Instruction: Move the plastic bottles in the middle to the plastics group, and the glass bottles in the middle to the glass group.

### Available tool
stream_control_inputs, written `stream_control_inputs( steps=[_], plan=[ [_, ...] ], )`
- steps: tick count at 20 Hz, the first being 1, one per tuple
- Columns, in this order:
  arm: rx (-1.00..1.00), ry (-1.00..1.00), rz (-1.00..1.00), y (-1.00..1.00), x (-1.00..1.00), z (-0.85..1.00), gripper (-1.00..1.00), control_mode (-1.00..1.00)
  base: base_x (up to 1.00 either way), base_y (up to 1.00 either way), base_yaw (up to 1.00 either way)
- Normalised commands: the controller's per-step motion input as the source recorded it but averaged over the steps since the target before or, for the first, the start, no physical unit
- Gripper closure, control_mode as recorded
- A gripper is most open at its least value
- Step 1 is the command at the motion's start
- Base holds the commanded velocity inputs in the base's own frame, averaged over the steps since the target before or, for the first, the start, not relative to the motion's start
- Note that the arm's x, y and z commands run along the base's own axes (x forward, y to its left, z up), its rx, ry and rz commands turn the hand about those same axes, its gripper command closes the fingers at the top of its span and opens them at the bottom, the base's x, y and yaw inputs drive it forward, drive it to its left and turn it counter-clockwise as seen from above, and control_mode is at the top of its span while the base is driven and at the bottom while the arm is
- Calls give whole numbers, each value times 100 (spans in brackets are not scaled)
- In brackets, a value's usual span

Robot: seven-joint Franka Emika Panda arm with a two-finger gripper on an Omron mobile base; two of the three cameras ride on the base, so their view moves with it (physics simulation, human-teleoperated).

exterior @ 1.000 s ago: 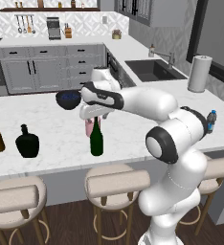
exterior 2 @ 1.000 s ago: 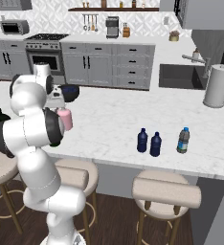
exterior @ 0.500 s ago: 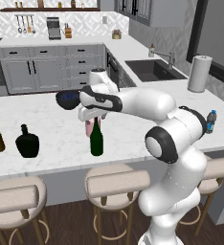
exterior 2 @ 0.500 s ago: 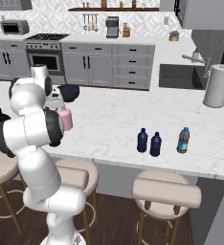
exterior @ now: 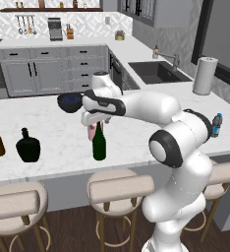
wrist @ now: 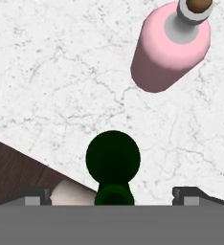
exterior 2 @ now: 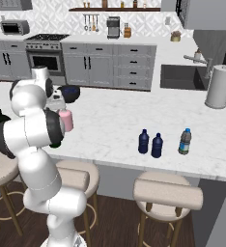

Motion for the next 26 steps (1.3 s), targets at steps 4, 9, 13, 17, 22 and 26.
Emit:
stream_control_inputs(
  steps=[4, 9, 13, 17, 22, 26],
  plan=[
    [0, 0, 0, -1, 4, -8, -100, -100, 0, 0, 0],
    [0, 0, 0, 1, 5, -11, -100, -100, 0, 0, 0],
    [0, -3, 0, 2, 8, -9, -100, -100, 0, 0, 0],
    [0, -5, 0, 0, 9, -11, -100, -100, 0, 0, 0],
    [0, -10, 0, 2, 2, -16, -100, -100, 0, 0, 0],
    [4, -16, 0, 0, 0, -14, -100, -100, 0, 0, 0]
  ],
)
